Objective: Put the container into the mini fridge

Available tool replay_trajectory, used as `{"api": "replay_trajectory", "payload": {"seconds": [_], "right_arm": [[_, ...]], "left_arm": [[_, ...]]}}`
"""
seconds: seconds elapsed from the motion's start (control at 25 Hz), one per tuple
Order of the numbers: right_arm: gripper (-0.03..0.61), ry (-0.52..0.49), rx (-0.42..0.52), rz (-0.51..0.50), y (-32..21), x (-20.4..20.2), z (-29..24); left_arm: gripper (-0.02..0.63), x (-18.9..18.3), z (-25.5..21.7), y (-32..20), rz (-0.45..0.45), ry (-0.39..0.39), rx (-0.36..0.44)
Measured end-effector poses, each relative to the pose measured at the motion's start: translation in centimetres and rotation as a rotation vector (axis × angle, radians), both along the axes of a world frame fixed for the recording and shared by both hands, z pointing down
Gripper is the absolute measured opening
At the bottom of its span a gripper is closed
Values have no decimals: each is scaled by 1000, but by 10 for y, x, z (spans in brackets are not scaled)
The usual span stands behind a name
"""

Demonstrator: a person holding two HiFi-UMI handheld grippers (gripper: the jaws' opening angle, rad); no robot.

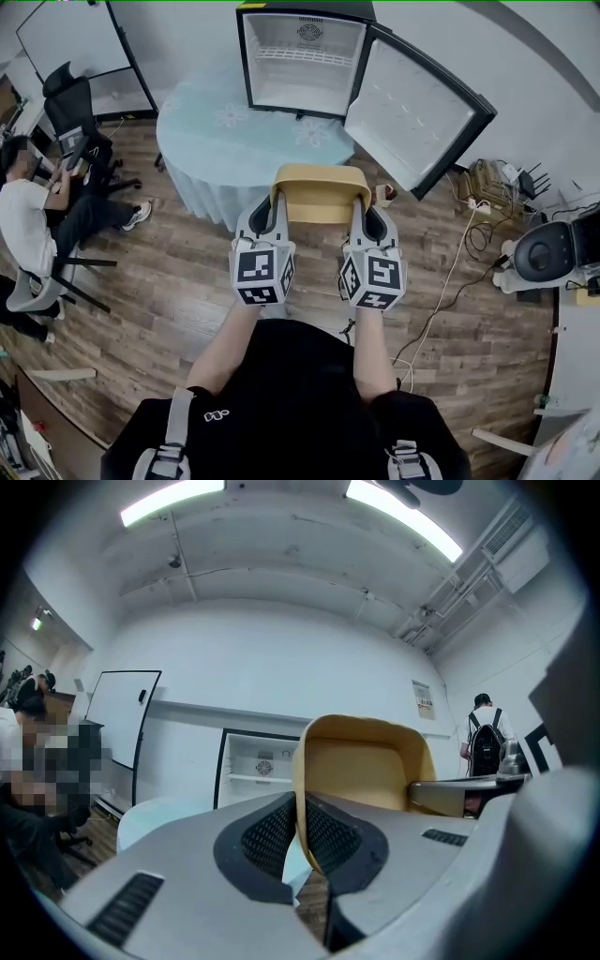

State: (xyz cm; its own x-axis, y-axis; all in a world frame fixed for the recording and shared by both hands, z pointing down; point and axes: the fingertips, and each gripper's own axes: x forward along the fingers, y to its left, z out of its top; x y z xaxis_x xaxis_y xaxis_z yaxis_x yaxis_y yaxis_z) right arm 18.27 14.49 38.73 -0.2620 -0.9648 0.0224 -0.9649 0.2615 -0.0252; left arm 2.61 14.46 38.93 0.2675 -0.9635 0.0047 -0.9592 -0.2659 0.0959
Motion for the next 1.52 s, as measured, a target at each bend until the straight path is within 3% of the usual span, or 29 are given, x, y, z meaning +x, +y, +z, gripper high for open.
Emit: {"api": "replay_trajectory", "payload": {"seconds": [0.36,0.72,0.96,1.2,1.52], "right_arm": [[18,6,-51,74,-86,9,5],[18,-6,-92,26,-196,-44,7],[15,-47,-96,49,-263,-67,5],[15,-46,-82,57,-315,-94,3],[17,0,-70,86,-361,-102,-10]], "left_arm": [[17,10,4,-96,69,12,-36],[17,-45,6,-200,28,24,-100],[17,-67,-2,-263,18,-37,-73],[17,-94,-6,-317,34,-29,-63],[18,-102,-12,-373,76,21,-64]]}}
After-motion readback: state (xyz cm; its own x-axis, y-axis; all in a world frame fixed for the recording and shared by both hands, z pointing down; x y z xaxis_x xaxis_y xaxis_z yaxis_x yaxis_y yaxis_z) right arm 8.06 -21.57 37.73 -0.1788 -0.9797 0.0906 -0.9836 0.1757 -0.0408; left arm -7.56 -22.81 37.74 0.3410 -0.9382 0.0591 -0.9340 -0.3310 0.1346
